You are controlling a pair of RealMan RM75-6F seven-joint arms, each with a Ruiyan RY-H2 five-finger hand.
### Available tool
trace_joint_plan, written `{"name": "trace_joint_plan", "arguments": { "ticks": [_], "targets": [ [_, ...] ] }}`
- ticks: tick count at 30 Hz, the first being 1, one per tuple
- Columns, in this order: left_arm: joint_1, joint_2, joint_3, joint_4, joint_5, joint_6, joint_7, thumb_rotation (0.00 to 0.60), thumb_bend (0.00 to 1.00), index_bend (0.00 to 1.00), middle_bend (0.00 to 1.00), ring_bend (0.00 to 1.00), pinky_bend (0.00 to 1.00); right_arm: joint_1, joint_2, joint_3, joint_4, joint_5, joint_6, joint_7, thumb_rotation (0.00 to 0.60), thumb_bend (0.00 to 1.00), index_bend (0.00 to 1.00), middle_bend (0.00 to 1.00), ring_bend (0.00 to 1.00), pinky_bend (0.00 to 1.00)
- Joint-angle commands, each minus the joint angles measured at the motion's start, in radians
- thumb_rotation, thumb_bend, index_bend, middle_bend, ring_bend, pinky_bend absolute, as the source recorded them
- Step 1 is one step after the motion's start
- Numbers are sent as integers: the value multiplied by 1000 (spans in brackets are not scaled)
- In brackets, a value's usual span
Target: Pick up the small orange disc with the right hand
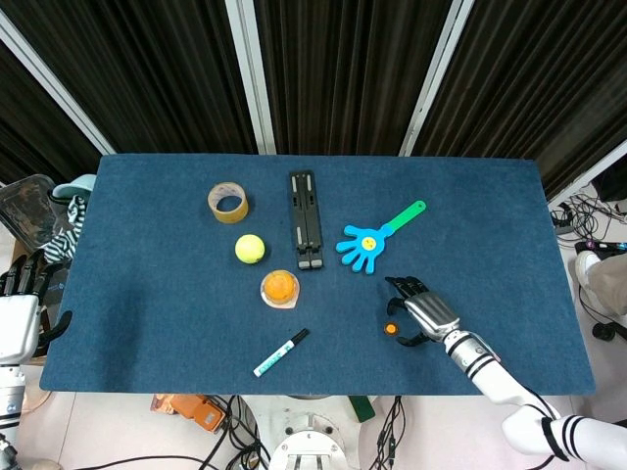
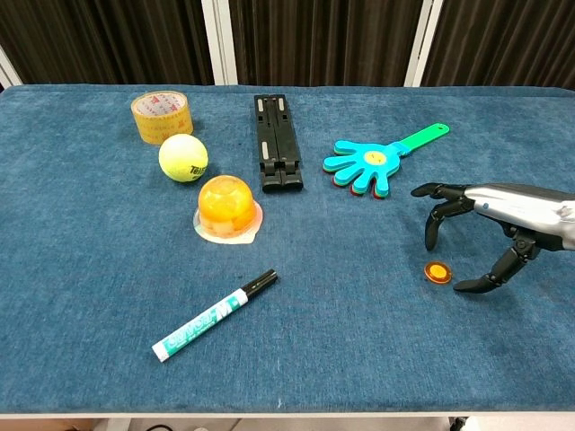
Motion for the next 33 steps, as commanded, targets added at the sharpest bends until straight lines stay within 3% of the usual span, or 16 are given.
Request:
{"name": "trace_joint_plan", "arguments": {
  "ticks": [1,20,33],
  "targets": [
    [0,0,0,0,0,-2,0,600,230,187,28,14,176,9,-7,-3,6,-3,-5,10,600,323,478,8,86,9],
    [0,3,-3,-4,-8,-5,-14,600,231,187,28,14,176,31,-10,-12,-1,20,-11,-4,600,424,560,8,86,27],
    [1,2,-4,-6,-12,-3,-9,600,230,186,28,14,176,64,40,35,-66,-8,45,36,600,443,585,9,86,41]
  ]
}}
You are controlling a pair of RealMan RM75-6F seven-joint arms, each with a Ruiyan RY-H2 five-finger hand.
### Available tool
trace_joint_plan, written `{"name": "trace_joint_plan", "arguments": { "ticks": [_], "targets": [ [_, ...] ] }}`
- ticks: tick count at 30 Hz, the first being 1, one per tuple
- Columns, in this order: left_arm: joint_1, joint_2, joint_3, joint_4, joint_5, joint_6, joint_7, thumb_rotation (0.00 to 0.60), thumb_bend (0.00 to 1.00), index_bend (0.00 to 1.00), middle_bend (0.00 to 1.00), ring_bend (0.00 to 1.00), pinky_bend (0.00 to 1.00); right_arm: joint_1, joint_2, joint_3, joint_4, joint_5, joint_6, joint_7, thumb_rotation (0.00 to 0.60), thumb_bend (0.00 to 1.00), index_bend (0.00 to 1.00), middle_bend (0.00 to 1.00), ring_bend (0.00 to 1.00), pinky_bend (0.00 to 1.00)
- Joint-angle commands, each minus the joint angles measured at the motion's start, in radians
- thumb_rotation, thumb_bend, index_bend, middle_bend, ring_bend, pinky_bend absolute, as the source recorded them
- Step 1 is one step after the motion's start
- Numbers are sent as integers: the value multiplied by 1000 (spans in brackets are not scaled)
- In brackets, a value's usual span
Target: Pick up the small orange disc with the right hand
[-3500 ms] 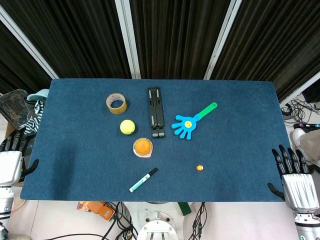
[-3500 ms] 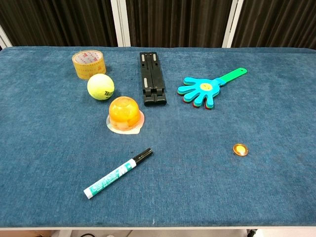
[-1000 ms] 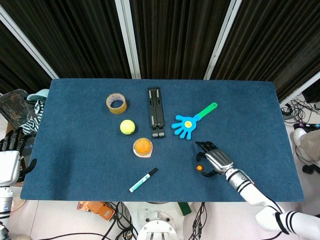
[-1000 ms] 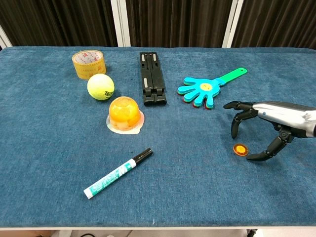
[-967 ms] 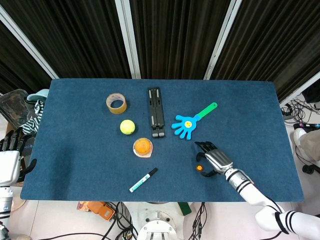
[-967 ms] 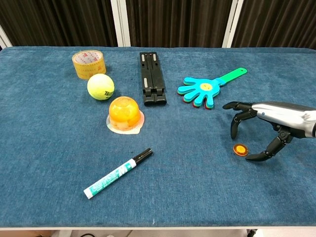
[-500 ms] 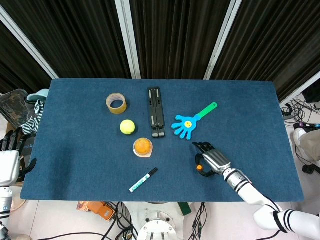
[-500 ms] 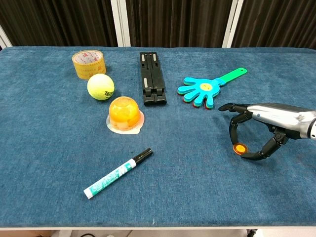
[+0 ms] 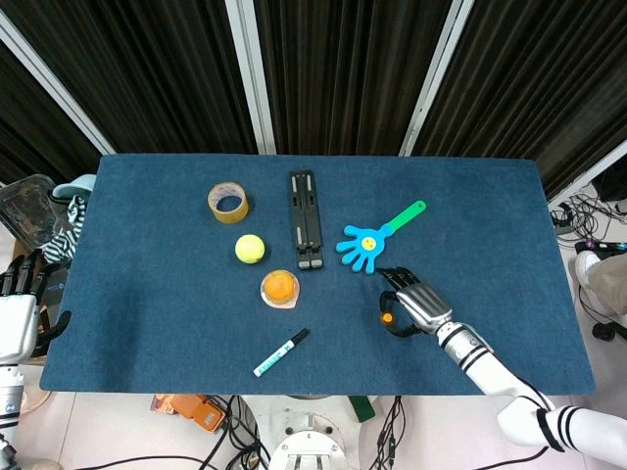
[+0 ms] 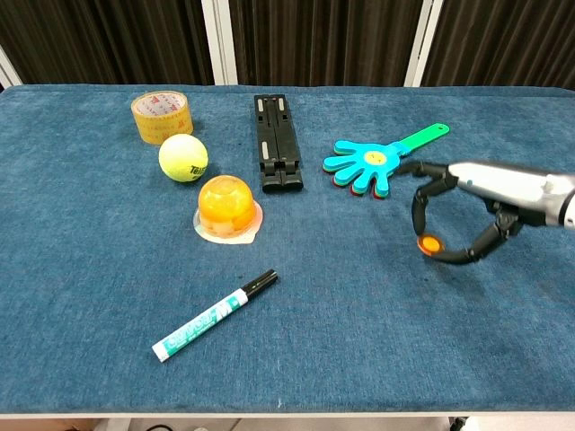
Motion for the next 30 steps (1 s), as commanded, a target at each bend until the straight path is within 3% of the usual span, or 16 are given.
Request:
{"name": "trace_joint_plan", "arguments": {
  "ticks": [1,6,17,30],
  "targets": [
    [0,0,1,-1,0,-1,0,600,230,186,28,14,176,19,28,26,-38,-5,11,0,600,443,586,9,86,43],
    [1,0,2,-1,2,1,4,600,231,187,28,14,176,79,73,97,-99,31,-26,-12,600,443,587,9,86,49],
    [1,1,1,0,3,1,1,600,230,187,28,15,176,248,153,282,-195,267,-174,-118,600,443,590,9,86,49],
    [1,3,-1,-2,-1,1,-3,600,230,187,28,14,176,322,210,345,-222,446,-199,-148,600,443,597,9,86,49]
  ]
}}
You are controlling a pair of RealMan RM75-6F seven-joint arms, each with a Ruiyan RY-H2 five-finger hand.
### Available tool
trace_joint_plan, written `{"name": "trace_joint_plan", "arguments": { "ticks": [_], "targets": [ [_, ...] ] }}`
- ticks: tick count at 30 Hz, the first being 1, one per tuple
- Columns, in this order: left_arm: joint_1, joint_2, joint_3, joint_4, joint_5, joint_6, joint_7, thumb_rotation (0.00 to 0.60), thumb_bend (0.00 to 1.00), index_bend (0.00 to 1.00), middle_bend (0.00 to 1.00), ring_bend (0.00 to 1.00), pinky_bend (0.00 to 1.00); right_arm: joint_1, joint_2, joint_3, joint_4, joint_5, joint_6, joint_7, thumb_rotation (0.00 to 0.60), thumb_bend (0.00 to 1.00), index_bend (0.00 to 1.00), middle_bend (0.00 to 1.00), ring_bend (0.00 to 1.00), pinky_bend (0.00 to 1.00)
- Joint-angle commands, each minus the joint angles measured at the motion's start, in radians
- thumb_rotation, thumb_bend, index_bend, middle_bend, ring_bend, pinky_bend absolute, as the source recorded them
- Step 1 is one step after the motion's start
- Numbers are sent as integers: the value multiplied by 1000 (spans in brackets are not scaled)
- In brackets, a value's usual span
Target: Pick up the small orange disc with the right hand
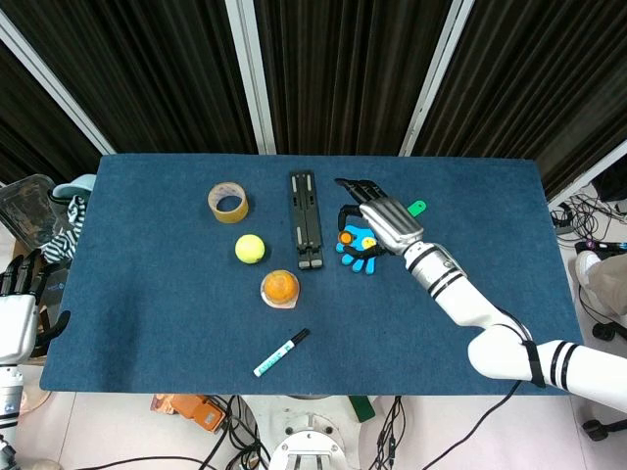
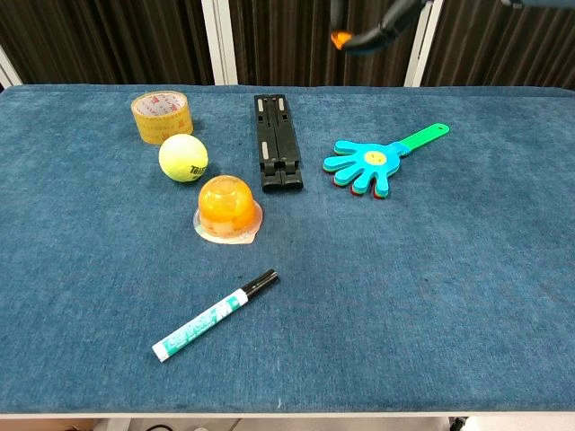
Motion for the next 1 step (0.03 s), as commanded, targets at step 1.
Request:
{"name": "trace_joint_plan", "arguments": {
  "ticks": [1],
  "targets": [
    [0,0,-1,0,0,0,-1,600,230,186,28,14,176,8,10,2,3,15,0,2,600,443,598,9,86,49]
  ]
}}
